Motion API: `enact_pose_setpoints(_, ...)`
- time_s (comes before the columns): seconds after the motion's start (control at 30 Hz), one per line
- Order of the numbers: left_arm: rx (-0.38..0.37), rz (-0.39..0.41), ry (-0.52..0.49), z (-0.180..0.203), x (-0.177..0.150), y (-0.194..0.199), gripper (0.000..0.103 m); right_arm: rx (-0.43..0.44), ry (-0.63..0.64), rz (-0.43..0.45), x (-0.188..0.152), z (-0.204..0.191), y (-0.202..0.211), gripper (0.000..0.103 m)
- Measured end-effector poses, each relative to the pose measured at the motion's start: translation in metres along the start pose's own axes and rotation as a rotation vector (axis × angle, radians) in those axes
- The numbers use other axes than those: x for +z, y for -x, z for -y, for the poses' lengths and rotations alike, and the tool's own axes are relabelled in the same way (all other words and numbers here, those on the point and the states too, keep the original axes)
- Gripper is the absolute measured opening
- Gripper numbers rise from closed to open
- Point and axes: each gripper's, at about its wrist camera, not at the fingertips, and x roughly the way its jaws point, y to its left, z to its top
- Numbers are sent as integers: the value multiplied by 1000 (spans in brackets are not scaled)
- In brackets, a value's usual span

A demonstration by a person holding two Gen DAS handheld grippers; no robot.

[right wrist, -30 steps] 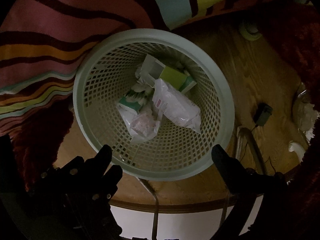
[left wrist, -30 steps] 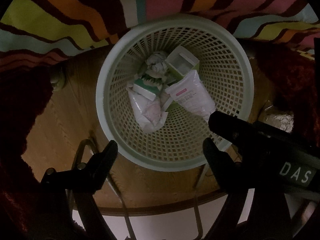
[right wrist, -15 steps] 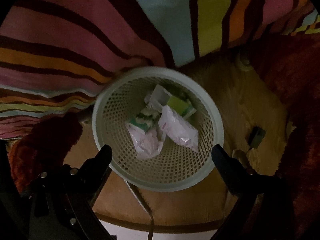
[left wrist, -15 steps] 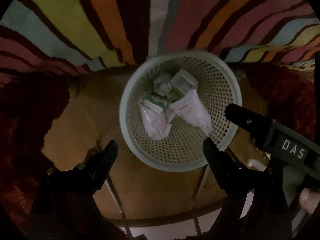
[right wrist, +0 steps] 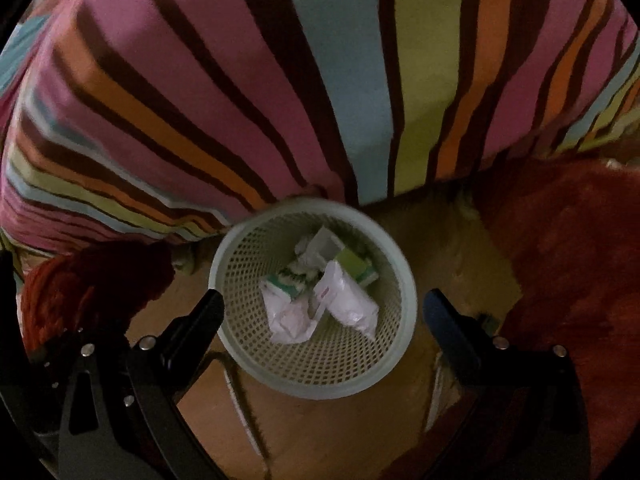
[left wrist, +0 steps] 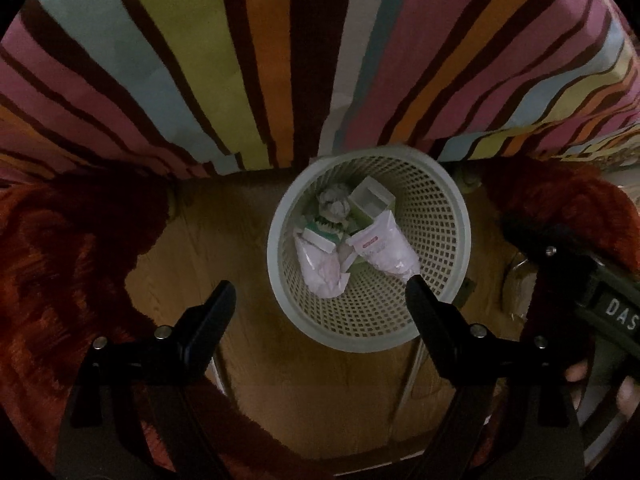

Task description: Collect trash

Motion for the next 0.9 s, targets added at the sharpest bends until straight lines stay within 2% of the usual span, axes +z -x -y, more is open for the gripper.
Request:
enact_pose_setpoints(0.13, 6, 70, -1, 0, -4, 18, 84, -15, 52, 81, -3, -6, 20, 95)
enact_pose_setpoints(0.33, 61, 268, -27, 5, -11, 66, 84, -44, 106, 212, -10, -11, 52, 95)
enact_pose_setpoints(0.47, 71, 383, -41, 9, -15, 93, 84, -90, 142, 325, -14, -14, 76, 95)
enact_pose_setpoints(0.6, 68, 480, -39, 11, -19, 121, 84, -82, 139, 427, -17, -16, 101, 95)
enact_pose_setpoints(0.77, 45, 556, -28, 13, -24, 150, 84, -74, 149, 534, -22, -21, 130, 95)
enact_pose_setpoints(0.9, 35, 597, -22, 12, -28, 166, 84, -63, 146, 576, -25, -24, 142, 95)
